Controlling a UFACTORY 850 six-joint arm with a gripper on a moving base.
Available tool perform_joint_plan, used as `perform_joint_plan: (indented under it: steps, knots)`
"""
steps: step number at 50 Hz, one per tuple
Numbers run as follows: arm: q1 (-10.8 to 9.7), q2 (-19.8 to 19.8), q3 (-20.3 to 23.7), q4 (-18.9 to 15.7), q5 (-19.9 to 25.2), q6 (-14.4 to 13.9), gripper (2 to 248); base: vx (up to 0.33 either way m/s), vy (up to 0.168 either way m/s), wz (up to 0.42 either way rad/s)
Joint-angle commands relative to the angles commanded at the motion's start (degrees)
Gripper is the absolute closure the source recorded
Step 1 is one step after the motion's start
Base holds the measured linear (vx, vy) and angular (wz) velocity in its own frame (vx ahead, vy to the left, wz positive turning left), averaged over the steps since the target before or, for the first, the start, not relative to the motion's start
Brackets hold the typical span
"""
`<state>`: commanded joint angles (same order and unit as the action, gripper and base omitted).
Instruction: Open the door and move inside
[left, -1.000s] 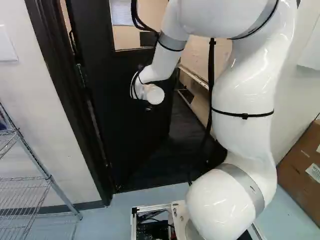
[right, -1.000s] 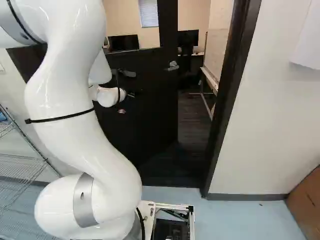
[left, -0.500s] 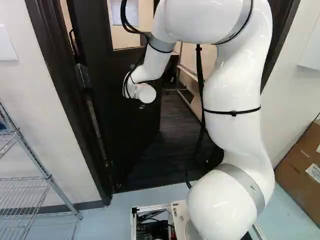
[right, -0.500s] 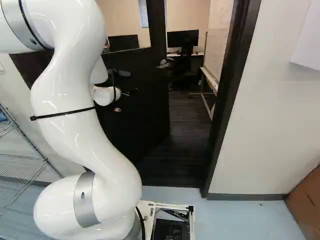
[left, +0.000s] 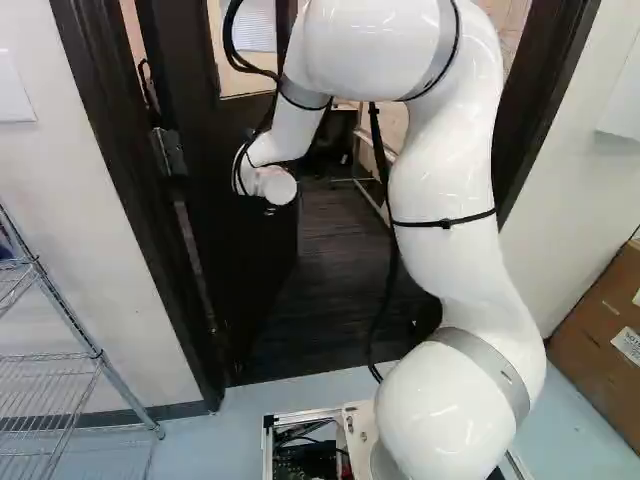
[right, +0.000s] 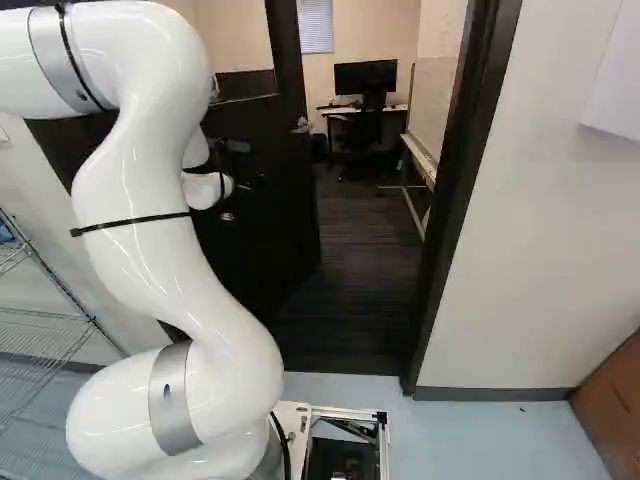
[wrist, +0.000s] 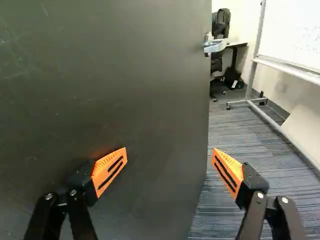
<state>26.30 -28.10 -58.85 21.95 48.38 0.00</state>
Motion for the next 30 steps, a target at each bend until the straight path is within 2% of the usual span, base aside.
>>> perform_joint_plan:
  steps: [11, 30]
  knots:
    - [1.08, -2.03, -2.63, -1.53, -0.02, 0.00, 3, 0.000, 0.000, 0.000]
    - [2.77, -4.97, -6.51, -6.36, -1.72, 0.00, 3, 0.000, 0.000, 0.000]
